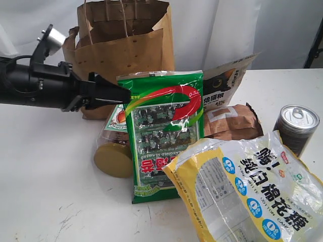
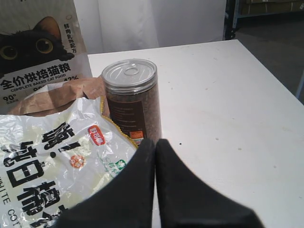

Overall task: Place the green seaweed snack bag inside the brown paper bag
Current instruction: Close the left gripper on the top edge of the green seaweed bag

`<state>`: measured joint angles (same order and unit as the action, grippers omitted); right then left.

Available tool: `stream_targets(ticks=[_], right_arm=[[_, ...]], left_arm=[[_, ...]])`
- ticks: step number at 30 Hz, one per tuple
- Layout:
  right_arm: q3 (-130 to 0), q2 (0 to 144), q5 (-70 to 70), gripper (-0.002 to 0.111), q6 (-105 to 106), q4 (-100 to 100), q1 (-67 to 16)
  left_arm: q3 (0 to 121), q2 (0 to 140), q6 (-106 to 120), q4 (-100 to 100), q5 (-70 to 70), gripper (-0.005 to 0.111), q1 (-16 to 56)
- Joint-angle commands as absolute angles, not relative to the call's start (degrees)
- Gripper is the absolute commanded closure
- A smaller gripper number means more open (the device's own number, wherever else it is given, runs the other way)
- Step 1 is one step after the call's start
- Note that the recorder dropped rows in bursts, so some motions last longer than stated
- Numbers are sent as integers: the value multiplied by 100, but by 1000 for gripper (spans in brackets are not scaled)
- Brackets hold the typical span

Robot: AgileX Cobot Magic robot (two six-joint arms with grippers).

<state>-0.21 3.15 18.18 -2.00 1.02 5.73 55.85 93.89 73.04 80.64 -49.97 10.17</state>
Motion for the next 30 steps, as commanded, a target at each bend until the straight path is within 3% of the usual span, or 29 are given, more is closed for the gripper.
stream_targets(ticks=[1,13,21,25,28,30], right_arm=[[0,294,1753,108,-215,107,562],[0,294,1753,108,-215,107,562],[0,294,1753,108,-215,107,562],[0,294,1753,108,-215,107,562],[0,294,1753,108,-215,107,562],[0,294,1753,108,-215,107,562]], left_arm=[[5806,9618,7404,8249,-4570,30,1326],[6171,10320,7404,8350,-4373,30,1497],[6171,10546,7551,8431,-4497,39,1497],[6171,10562,7551,8431,-4497,58,1497],[6171,10562,7551,8431,-4507,83,1497],[6171,10562,7551,8431,-4549,88,1497]])
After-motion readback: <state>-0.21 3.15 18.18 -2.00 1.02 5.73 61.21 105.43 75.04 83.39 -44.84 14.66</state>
